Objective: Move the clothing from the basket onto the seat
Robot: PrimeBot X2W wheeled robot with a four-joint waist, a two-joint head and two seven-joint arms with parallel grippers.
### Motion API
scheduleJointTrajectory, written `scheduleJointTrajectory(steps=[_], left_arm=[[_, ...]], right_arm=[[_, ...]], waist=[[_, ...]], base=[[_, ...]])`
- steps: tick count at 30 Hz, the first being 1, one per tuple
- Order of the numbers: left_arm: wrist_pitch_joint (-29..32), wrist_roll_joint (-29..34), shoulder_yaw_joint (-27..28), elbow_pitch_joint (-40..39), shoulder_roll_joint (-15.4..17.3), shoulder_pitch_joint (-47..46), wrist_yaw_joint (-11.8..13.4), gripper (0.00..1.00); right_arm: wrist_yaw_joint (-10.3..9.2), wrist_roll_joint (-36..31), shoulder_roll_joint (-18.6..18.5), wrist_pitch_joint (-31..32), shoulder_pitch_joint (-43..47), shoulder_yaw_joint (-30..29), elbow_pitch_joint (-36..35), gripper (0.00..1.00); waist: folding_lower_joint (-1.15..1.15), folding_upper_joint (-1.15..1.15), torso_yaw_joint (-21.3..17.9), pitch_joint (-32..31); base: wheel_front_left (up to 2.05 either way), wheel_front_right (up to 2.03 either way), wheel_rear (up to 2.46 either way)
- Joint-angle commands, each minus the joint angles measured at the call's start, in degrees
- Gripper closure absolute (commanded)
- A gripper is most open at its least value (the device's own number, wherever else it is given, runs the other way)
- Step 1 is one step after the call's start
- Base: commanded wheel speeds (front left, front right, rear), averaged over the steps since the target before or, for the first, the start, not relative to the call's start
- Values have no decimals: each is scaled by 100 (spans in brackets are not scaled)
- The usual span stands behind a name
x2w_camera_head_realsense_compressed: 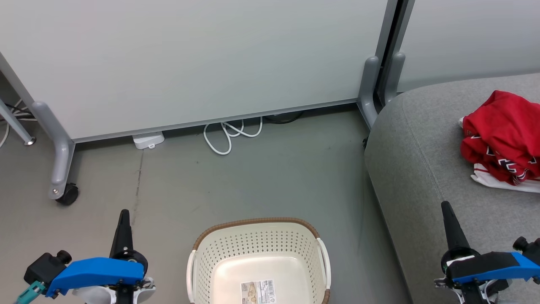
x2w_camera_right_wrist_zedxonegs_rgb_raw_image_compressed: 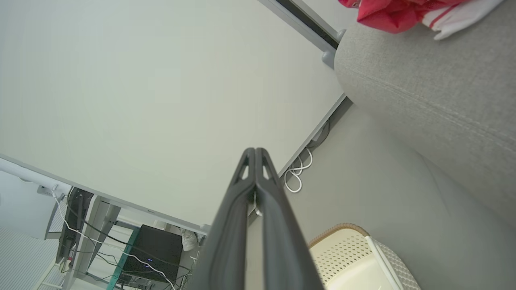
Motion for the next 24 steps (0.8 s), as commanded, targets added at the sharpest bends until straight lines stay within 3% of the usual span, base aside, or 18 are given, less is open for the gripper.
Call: scheduleJointTrajectory(steps=[1, 24], left_arm=[[38, -169, 53, -91, 8, -133, -33, 100], [368, -1471, 173, -214, 1, -154, -45, 100]], right_arm=[[2, 169, 1, 34, -142, -30, -65, 100], [2, 1489, 21, 366, -171, -118, -54, 100]], waist=[[0, 0, -3, -4], [0, 0, -48, -58]], base=[[0, 0, 0], [0, 0, 0]])
